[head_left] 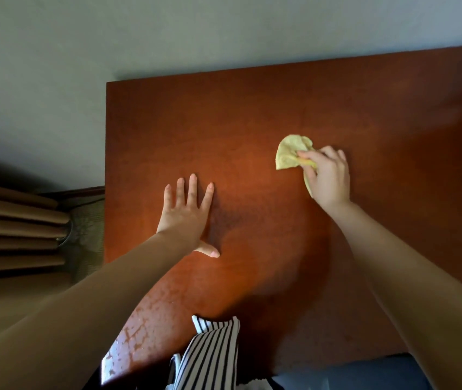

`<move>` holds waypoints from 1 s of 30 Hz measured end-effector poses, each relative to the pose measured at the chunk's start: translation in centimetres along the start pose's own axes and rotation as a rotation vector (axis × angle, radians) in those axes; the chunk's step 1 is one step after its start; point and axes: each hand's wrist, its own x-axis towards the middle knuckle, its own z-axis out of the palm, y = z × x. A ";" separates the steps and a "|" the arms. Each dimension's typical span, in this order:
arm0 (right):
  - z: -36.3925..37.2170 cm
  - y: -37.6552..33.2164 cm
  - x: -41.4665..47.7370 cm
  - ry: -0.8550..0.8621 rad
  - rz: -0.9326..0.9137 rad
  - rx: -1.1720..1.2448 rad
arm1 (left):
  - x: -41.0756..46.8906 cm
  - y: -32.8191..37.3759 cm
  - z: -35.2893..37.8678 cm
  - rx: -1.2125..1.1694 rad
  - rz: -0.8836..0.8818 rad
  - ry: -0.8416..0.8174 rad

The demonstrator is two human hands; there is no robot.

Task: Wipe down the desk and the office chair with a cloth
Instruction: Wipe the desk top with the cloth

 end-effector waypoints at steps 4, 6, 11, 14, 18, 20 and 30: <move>0.9 -1.1 5.0 0.025 0.170 -0.038 | 0.3 -0.1 0.4 -0.018 0.002 0.027; 1.4 -1.9 7.0 0.033 0.278 -0.033 | 0.4 -0.1 0.4 -0.026 0.003 0.033; 3.5 -4.2 6.8 0.096 0.439 -0.067 | 0.6 -0.1 0.4 -0.029 0.000 0.015; 4.0 -4.6 4.7 0.096 0.283 -0.085 | 0.7 -0.2 0.2 -0.015 -0.002 0.015; 3.9 -5.4 0.6 0.036 -0.002 -0.061 | 0.6 -0.3 0.0 -0.015 -0.011 0.005; 3.6 -5.9 -2.3 -0.001 -0.092 -0.024 | 0.6 -0.3 0.0 -0.017 -0.015 0.001; 2.4 -7.5 -13.7 -0.117 -0.388 0.162 | -0.3 -0.6 -2.0 0.081 0.014 -0.038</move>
